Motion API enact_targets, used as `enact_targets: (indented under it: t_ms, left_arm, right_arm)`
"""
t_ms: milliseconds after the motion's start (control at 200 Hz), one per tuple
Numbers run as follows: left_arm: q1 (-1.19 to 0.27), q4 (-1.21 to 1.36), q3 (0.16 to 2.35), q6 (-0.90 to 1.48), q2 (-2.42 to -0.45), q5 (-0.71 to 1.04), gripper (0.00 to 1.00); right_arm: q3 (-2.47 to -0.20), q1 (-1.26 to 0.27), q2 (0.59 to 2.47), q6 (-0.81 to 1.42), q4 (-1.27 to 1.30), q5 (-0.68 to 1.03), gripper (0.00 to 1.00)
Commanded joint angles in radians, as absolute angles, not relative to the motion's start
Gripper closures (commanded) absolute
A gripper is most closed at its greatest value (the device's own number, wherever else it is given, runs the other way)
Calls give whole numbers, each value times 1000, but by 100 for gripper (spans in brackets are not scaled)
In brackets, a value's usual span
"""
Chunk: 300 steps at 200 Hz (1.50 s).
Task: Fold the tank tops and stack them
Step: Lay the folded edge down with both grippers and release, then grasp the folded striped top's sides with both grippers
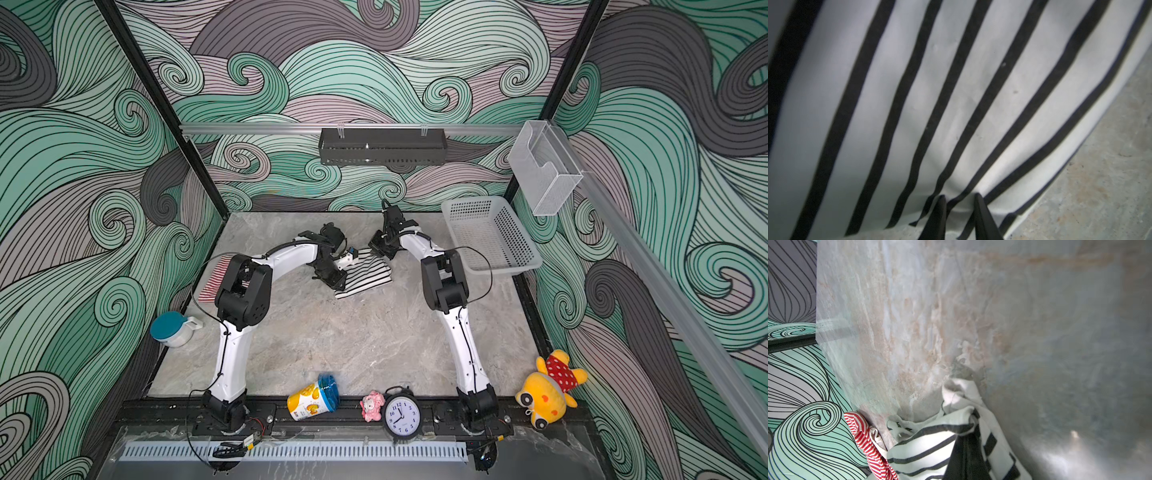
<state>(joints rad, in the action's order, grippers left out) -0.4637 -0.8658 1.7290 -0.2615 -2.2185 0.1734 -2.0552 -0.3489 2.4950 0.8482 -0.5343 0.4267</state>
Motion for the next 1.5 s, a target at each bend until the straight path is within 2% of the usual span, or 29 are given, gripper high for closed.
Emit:
enact_targets:
  t_ms: [0, 190, 471, 821, 1036, 1296, 1417, 1497]
  left_arm:
    - [-466, -935, 1736, -269, -2250, 66, 76]
    - [-463, -920, 1704, -305, -2208, -4, 76]
    - [-441, -894, 1679, -332, -2180, -80, 76]
    - [-414, -900, 1676, -331, -2169, -71, 76]
    - [-379, -925, 1677, -309, -2142, 34, 76]
    - [-348, -957, 1680, -286, -2014, 144, 70]
    - [-321, -933, 1686, -255, -2001, 150, 60]
    - [-295, -937, 1712, -234, -2035, 191, 59]
  right_arm:
    - [-1898, -377, 2352, 837, -466, 409, 89]
    - [-1662, -414, 2173, 838, -365, 420, 84]
    - [-1482, -433, 2136, 844, -277, 438, 84]
    - [-1280, -445, 2092, 859, -227, 435, 85]
    - [-1110, -468, 2048, 911, -113, 449, 86]
    - [-1097, -478, 1920, 895, -160, 435, 85]
    - [-1149, -479, 1889, 886, -214, 421, 82]
    - [-1195, -479, 1899, 876, -247, 406, 78]
